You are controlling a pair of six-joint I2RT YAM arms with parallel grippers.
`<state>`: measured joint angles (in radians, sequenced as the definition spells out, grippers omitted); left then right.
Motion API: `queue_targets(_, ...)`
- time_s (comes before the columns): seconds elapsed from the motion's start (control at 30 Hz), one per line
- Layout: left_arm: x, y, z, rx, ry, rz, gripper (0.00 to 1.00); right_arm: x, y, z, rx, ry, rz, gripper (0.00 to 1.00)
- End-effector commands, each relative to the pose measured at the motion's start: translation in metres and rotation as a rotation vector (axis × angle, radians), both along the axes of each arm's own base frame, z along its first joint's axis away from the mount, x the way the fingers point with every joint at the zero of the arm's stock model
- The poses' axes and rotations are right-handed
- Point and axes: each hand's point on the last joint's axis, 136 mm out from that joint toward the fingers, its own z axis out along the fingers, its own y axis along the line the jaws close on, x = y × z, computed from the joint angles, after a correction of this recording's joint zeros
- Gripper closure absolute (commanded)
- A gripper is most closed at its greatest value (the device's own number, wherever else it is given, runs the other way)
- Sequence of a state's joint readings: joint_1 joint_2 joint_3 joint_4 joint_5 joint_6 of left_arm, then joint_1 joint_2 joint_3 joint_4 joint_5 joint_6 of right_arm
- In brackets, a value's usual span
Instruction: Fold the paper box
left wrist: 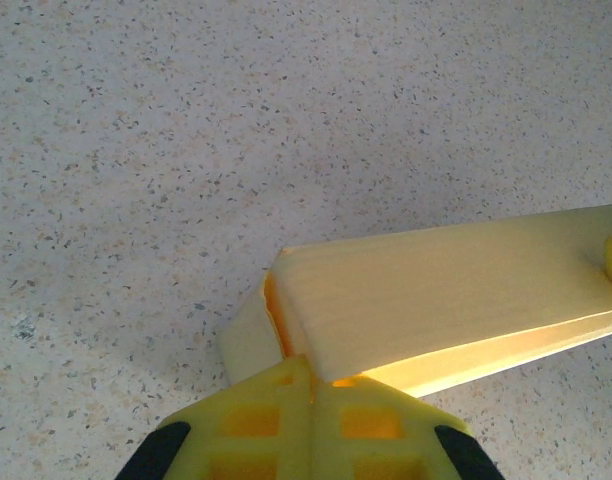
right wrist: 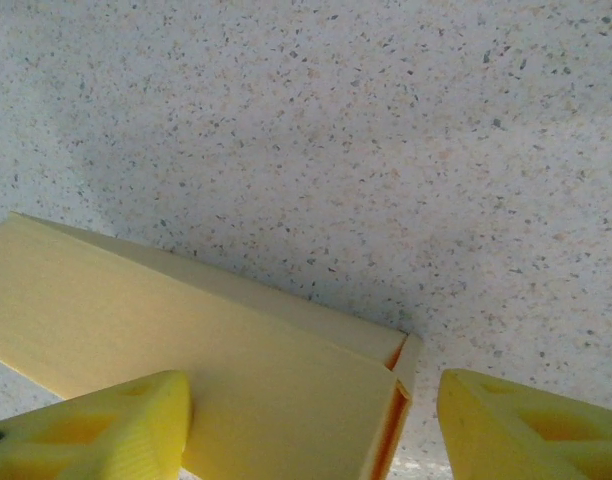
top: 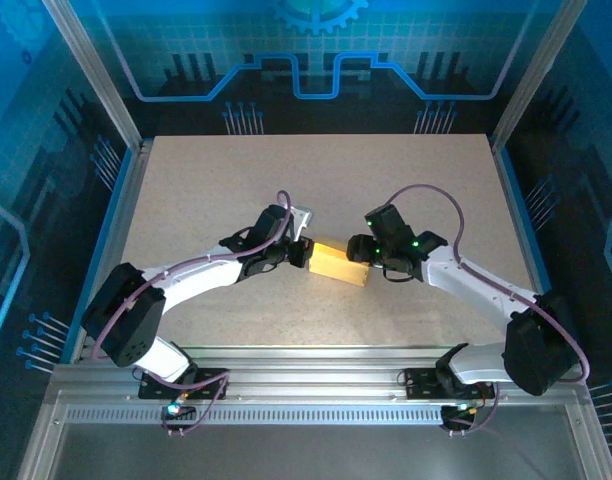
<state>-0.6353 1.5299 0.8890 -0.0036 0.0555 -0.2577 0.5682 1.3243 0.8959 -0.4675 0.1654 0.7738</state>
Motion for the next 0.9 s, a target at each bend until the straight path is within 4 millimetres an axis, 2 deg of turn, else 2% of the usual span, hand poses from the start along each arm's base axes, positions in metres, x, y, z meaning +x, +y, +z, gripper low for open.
queue_targets(0.0, -0.034, 0.019, -0.051, 0.125, 0.155, -0.022, 0.98, -0.021, -0.013, -0.028, -0.047, 0.087, -0.016, 0.35)
queue_targets(0.37, -0.042, 0.013, -0.047, 0.083, 0.163, -0.060, 0.49, -0.024, -0.017, -0.044, -0.064, 0.088, -0.035, 0.36)
queue_targets(0.63, -0.050, 0.009, -0.037, 0.042, 0.163, -0.149, 0.24, -0.024, -0.017, -0.046, -0.075, 0.086, -0.041, 0.36)
queue_targets(0.67, -0.053, 0.008, -0.037, 0.031, 0.182, -0.171, 0.18, -0.024, -0.018, -0.047, -0.076, 0.088, -0.044, 0.36)
queue_targets(0.77, -0.055, 0.011, -0.036, 0.009, 0.204, -0.191, 0.11, -0.024, -0.018, -0.047, -0.079, 0.085, -0.045, 0.36)
queue_targets(0.87, -0.053, 0.012, -0.030, -0.042, 0.203, -0.184, 0.09, -0.023, -0.018, -0.048, -0.078, 0.082, -0.045, 0.36)
